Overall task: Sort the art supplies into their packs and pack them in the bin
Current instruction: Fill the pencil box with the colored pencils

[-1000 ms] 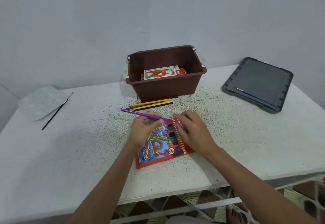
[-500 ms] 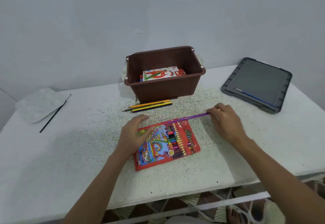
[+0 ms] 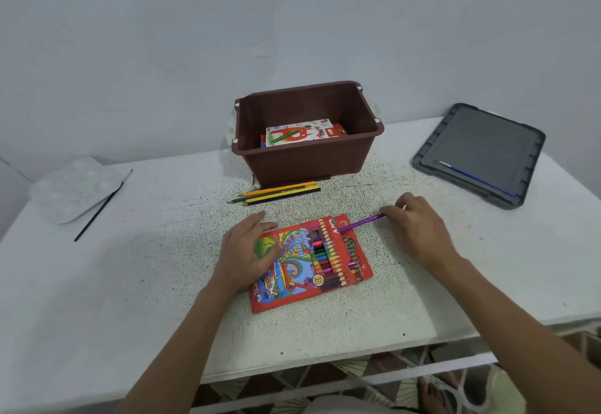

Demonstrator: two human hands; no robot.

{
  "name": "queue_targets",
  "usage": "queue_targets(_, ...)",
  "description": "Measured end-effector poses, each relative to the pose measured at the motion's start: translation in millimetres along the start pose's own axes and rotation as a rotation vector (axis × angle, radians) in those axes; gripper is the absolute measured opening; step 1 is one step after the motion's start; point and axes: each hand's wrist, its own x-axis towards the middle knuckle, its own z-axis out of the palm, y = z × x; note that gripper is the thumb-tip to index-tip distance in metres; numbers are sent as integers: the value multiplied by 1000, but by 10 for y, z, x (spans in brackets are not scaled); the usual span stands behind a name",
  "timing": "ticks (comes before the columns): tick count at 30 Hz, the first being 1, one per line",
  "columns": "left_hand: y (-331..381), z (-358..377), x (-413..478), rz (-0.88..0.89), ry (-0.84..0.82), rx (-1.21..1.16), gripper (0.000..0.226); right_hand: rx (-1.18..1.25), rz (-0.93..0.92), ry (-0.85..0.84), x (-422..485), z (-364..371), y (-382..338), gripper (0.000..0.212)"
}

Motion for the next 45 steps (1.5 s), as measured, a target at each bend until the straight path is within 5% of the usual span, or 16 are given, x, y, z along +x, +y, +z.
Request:
queue_targets(14, -28, 24, 1, 4, 0, 18, 67, 239, -83, -13, -217, 261, -564, 45)
queue_targets(27, 64, 9, 83, -88, 55, -22, 63, 283, -70, -45, -235, 302, -543, 42)
queue_targets(33, 161, -81, 280, -141, -119, 220, 69, 299, -54, -53, -234, 303, -544, 42)
queue_targets(45, 156, -96, 413, -93, 105, 372, 23, 304, -33, -62, -227, 299, -545, 41)
